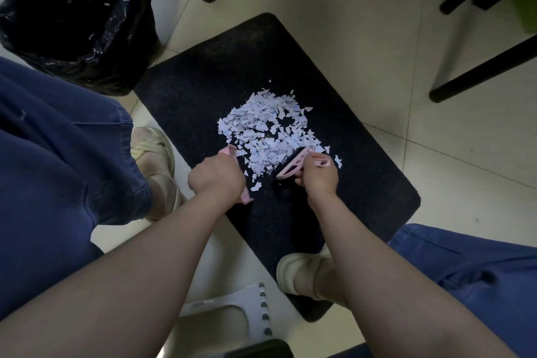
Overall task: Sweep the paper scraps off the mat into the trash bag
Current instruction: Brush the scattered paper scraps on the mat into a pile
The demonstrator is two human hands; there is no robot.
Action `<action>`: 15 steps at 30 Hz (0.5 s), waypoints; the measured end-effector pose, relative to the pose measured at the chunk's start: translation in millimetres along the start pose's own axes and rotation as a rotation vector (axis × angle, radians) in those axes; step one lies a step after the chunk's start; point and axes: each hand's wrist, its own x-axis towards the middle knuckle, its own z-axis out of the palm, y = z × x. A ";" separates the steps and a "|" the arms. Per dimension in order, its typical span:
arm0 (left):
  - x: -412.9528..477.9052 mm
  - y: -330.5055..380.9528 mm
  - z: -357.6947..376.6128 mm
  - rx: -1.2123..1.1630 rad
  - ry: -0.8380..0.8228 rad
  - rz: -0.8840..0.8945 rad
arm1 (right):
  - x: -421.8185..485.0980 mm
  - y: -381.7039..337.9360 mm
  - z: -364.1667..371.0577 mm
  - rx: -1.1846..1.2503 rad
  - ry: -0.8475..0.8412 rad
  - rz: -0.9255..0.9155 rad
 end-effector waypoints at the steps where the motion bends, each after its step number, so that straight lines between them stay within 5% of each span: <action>1: -0.5 -0.9 -0.6 0.006 0.005 -0.005 | -1.2 -2.5 -3.4 0.044 -0.038 -0.001; 5: 4.7 -7.2 -0.6 0.021 0.023 -0.036 | -3.9 -14.8 -10.5 0.055 -0.312 0.033; 9: 13.0 -14.6 2.8 0.002 0.035 -0.063 | -6.0 -18.0 -6.6 -0.271 -0.586 -0.072; 15: 21.8 -19.3 9.6 0.005 0.005 -0.090 | 1.6 -2.1 23.4 -0.712 -0.658 -0.287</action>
